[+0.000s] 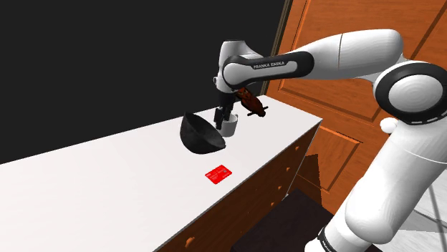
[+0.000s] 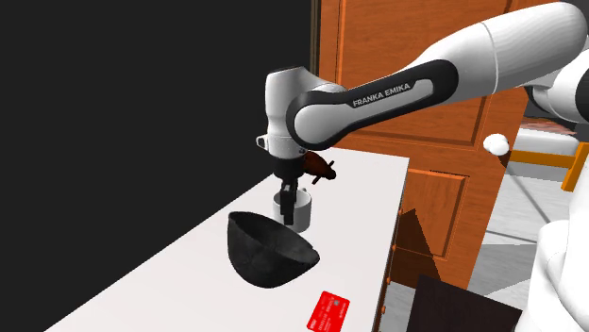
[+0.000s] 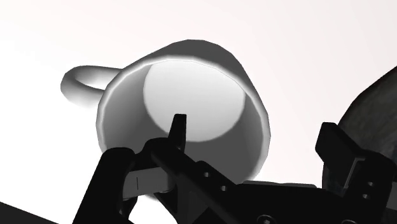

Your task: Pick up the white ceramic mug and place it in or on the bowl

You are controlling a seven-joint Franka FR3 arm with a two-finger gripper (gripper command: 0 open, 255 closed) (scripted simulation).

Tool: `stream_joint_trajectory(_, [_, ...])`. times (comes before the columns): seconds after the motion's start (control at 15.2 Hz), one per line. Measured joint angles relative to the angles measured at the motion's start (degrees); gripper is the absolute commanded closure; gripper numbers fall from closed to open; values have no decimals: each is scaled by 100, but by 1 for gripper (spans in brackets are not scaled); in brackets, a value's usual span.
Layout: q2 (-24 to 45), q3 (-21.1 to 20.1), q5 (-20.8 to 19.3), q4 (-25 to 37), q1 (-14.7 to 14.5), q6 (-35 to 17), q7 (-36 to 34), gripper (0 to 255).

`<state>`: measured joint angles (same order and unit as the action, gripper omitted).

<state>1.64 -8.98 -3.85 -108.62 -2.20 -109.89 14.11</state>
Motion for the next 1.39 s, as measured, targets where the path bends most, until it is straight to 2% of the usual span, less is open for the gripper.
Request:
stream_joint_trajectory(0.33, [1, -1, 28, -19, -6, -13, 1, 0])
stream_joint_trajectory(0.4, [3, 0, 29, -17, -5, -13, 4, 255])
stream_joint_trajectory(1.06, [11, -7, 35, -20, -11, -10, 7, 255])
stream_joint_trajectory(1.39, [-74, -8, 55, 187, -11, 279, 29, 255])
